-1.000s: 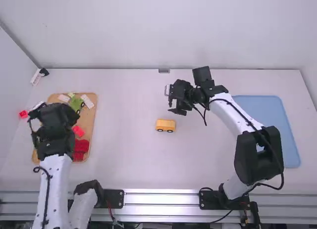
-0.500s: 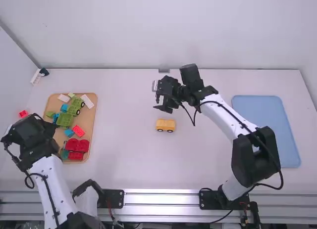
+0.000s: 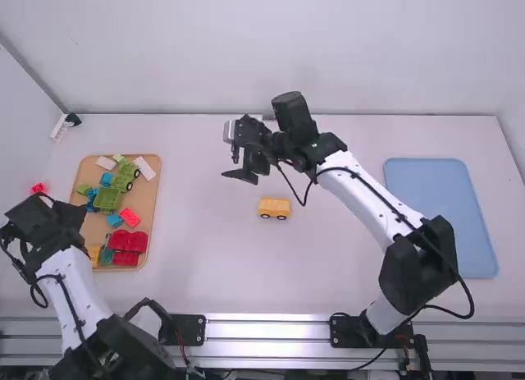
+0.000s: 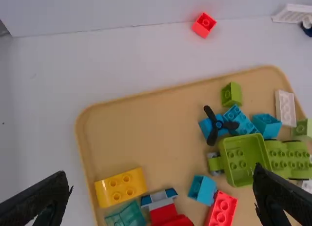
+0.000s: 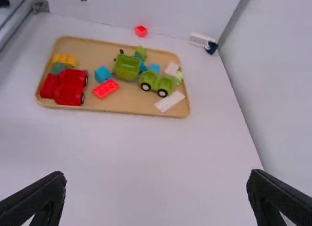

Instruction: Assemble lego blocks to make yellow taxi

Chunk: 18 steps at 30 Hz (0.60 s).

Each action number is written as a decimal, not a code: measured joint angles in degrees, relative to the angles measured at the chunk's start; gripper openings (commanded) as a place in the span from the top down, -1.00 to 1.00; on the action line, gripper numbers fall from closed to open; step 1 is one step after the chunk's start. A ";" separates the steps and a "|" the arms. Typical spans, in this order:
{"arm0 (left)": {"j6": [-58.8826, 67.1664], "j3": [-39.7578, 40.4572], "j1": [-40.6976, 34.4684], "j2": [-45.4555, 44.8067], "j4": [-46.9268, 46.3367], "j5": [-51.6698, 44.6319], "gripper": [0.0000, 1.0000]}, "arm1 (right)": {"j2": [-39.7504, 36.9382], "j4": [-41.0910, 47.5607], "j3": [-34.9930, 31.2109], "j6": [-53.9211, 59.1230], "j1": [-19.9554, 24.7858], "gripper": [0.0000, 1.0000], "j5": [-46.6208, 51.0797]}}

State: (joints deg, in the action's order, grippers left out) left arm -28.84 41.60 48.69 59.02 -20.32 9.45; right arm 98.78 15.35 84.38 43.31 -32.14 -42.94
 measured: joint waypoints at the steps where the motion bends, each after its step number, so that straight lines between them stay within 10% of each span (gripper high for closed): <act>1: 0.20 0.00 0.02 0.00 -0.02 -0.04 -0.98 | 0.00 -0.02 0.00 -0.57 -0.37 -0.98 0.04; 18: 6.93 18.53 -9.14 9.70 -14.51 -6.67 -0.98 | -0.02 0.24 0.00 -2.01 0.28 -0.98 1.36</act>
State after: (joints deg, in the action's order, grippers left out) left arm -21.91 60.14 39.55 68.73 -34.83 2.79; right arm 98.76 15.59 84.38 41.30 -31.86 -41.58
